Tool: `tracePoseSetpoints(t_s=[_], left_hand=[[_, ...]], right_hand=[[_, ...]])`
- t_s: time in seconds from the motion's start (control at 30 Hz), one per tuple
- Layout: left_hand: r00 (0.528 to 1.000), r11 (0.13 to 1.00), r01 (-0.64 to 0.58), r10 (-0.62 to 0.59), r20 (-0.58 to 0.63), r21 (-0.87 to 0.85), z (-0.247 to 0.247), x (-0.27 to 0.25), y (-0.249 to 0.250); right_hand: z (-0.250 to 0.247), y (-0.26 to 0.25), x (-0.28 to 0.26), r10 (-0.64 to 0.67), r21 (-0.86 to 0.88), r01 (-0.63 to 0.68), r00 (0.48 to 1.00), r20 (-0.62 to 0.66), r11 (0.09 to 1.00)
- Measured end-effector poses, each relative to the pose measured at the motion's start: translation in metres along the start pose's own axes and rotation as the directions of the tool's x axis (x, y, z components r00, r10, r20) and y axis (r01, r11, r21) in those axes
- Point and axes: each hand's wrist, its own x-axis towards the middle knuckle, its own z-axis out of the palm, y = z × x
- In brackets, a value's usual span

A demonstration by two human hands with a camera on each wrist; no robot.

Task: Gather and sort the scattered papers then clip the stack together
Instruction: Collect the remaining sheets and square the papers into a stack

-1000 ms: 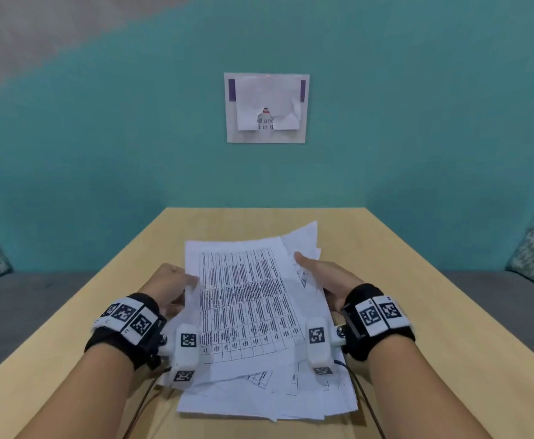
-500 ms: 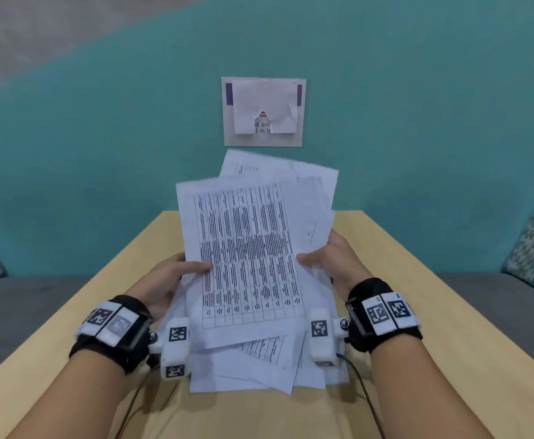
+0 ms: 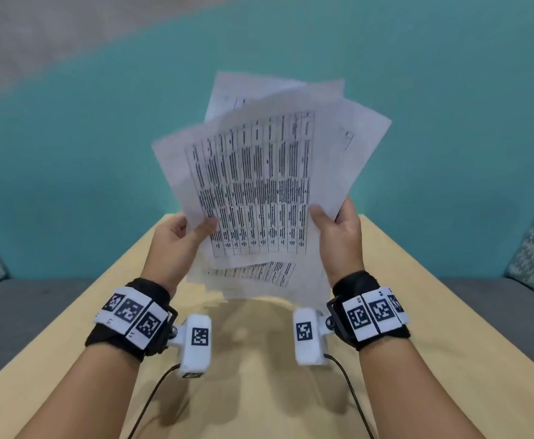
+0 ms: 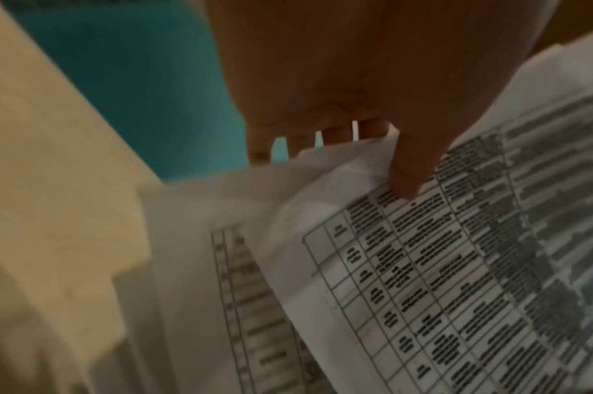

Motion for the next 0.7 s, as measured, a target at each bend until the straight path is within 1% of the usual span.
tracePoseSetpoints(t_s=[0.13, 0.2, 0.33, 0.43, 0.53, 0.6, 0.7], left_hand=[[0.998, 0.992, 0.058, -0.061, 0.029, 0.111, -0.002, -0.001, -0.012], [0.995, 0.990, 0.071, -0.078, 0.057, 0.123, 0.000, -0.002, -0.013], [0.996, 0.986, 0.082, -0.088, 0.031, 0.145, 0.005, 0.000, -0.008], [0.983, 0.970, 0.163, -0.175, 0.053, 0.182, 0.005, -0.003, -0.010], [0.961, 0.938, 0.243, -0.268, 0.073, 0.245, 0.005, -0.008, -0.019], [0.949, 0.925, 0.277, -0.305, 0.074, 0.262, 0.005, -0.009, -0.021], [0.958, 0.931, 0.268, -0.285, 0.035, 0.248, 0.005, -0.007, -0.019]], right_hand=[[0.000, 0.010, -0.003, 0.100, -0.037, -0.100, 0.995, 0.021, 0.994], [-0.002, 0.012, -0.002, 0.139, -0.053, -0.137, 0.990, 0.036, 0.989], [-0.001, 0.013, 0.000, 0.164, -0.149, -0.158, 0.986, 0.027, 0.976], [-0.002, 0.022, 0.000, 0.183, -0.133, -0.179, 0.983, 0.021, 0.975], [-0.003, 0.026, -0.004, 0.247, -0.121, -0.241, 0.968, 0.036, 0.963], [-0.005, 0.027, -0.006, 0.251, -0.144, -0.241, 0.967, 0.050, 0.960], [-0.008, 0.027, -0.005, 0.215, -0.178, -0.206, 0.976, 0.035, 0.962]])
